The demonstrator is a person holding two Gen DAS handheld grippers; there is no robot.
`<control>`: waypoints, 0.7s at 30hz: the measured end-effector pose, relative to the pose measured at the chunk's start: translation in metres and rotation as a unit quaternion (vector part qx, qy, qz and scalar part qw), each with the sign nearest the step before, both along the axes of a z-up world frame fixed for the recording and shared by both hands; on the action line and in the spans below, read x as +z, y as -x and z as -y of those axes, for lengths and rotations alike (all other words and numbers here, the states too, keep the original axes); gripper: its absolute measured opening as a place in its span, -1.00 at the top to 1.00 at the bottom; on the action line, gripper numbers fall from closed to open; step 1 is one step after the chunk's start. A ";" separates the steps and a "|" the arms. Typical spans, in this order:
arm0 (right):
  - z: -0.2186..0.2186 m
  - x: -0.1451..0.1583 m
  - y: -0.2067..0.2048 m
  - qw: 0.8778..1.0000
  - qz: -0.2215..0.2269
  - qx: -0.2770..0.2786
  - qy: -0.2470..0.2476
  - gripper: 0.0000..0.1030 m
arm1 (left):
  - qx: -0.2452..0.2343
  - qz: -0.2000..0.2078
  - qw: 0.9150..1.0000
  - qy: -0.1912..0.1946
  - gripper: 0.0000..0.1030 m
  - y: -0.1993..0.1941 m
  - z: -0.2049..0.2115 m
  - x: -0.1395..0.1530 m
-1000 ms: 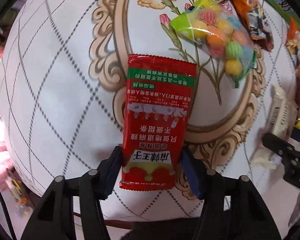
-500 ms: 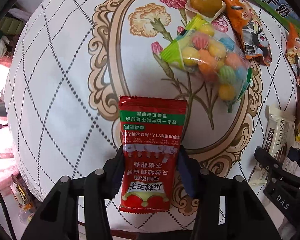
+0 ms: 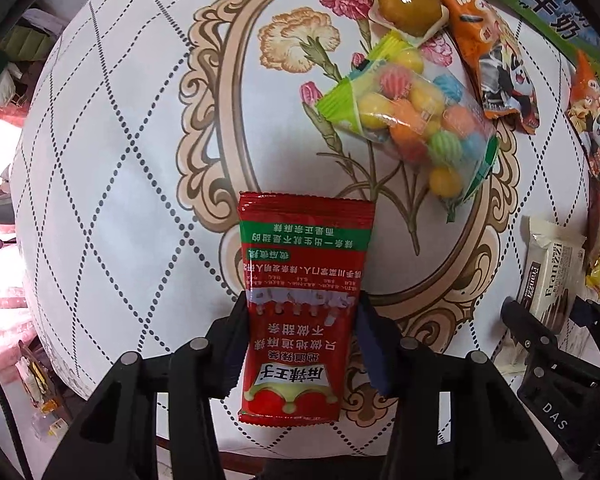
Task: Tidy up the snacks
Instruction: 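Carry both packets into the cardboard box and open both tools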
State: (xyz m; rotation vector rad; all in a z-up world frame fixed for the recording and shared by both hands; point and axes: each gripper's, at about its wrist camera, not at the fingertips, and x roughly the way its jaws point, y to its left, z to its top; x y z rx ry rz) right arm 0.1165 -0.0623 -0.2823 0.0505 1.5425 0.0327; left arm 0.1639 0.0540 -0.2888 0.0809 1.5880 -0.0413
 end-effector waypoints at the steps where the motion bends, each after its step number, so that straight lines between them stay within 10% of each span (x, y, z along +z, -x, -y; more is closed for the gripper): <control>1: 0.000 0.002 0.001 1.000 0.001 0.000 -0.001 -0.23 | 0.000 0.000 1.000 0.001 0.10 -0.003 -0.002 0.004; 9: 0.003 0.048 0.003 0.998 0.038 0.015 -0.037 -0.21 | 0.006 0.027 0.998 0.056 0.12 -0.005 -0.007 0.067; 21: 0.094 0.225 -0.095 0.978 0.192 0.004 -0.079 -0.21 | -0.063 0.146 0.974 0.163 0.12 -0.128 0.071 0.235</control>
